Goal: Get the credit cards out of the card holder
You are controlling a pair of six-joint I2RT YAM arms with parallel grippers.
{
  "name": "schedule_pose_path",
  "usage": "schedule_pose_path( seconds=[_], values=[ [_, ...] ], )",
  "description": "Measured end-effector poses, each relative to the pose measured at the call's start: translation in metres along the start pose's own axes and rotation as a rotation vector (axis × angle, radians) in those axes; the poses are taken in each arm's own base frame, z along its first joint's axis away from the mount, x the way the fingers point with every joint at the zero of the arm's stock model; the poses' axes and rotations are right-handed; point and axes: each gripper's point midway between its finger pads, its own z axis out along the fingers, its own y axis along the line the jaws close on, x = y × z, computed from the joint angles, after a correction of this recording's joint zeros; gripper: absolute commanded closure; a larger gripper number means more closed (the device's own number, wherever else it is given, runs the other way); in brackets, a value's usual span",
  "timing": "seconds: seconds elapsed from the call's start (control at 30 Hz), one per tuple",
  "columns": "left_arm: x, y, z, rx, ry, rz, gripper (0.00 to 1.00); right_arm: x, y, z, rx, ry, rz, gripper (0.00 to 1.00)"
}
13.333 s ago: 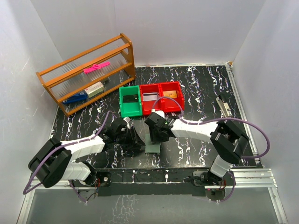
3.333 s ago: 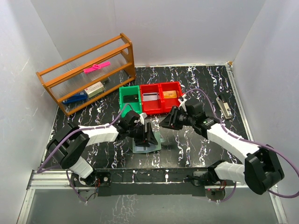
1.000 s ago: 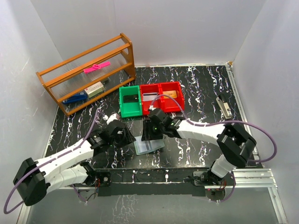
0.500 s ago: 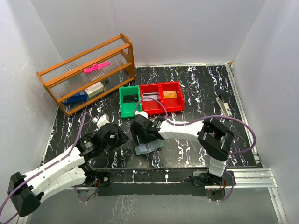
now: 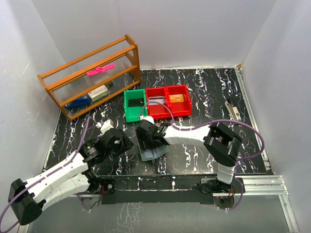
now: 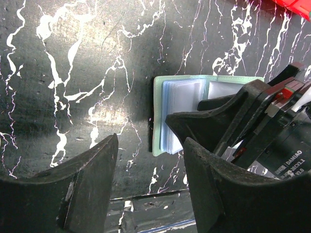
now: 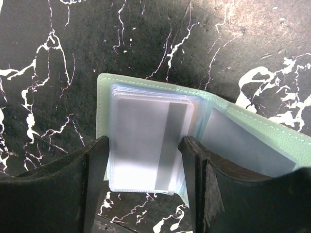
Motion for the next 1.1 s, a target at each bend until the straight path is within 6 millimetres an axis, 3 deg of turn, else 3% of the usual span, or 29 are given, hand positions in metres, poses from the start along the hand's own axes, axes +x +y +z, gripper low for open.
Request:
schedule_pose_path(
  seconds=[0.43, 0.7, 1.1],
  values=[
    [0.007, -0.006, 0.006, 0.014, 0.04, 0.022, 0.44, -0.003, -0.004, -0.004, -0.149, -0.001, 0.106, 0.5],
    [0.015, -0.024, 0.01, 0.092, 0.085, 0.043, 0.47, -0.004, -0.005, -0.005, -0.216, 0.009, 0.148, 0.5],
    [0.056, -0.036, 0.028, 0.264, 0.222, 0.006, 0.54, -0.006, -0.008, -0.008, -0.291, 0.011, 0.204, 0.51]
  ],
)
